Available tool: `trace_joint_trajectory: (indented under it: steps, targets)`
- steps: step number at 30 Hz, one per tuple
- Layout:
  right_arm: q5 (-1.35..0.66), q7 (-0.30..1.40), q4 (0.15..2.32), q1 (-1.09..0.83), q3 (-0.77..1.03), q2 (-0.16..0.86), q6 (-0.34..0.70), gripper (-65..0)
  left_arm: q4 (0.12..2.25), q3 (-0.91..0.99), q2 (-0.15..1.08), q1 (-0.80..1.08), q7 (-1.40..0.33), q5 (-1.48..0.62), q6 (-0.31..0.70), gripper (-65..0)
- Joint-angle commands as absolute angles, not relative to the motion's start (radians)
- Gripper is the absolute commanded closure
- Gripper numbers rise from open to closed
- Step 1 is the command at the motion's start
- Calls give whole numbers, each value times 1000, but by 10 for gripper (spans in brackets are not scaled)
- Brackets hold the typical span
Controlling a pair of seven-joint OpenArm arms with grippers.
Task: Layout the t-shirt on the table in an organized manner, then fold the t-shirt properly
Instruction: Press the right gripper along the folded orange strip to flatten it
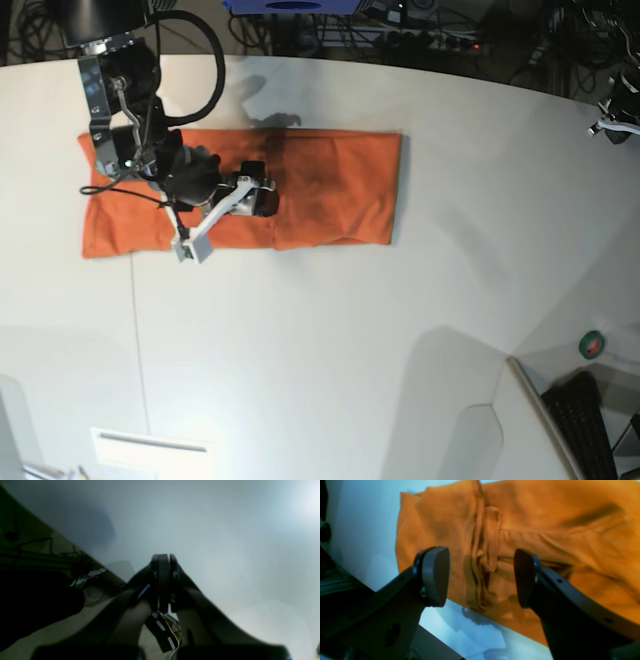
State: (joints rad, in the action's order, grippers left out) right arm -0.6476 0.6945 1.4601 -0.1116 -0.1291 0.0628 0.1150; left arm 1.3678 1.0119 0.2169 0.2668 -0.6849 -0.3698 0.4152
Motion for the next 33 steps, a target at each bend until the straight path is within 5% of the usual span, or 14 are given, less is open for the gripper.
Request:
trace_joint_trajectory:
  steps: [1, 27, 29, 33]
  targets:
    - [-659, 685, 1471, -99, -128, 67, 128, -389, 1383, 1012, 232, 266, -664, -381, 417, 0]
    - [-654, 624, 1279, -24, -205, 33, 176, -375, 1383, 901, 223, 266, -665, -381, 417, 0]
    - [-654, 622, 1277, -22, -205, 31, 176, -312, 1383, 901, 223, 266, -665, -381, 417, 0]
    - [-659, 625, 1282, -21, -203, 31, 177, 0, 1383, 905, 223, 266, -665, -381, 417, 0]
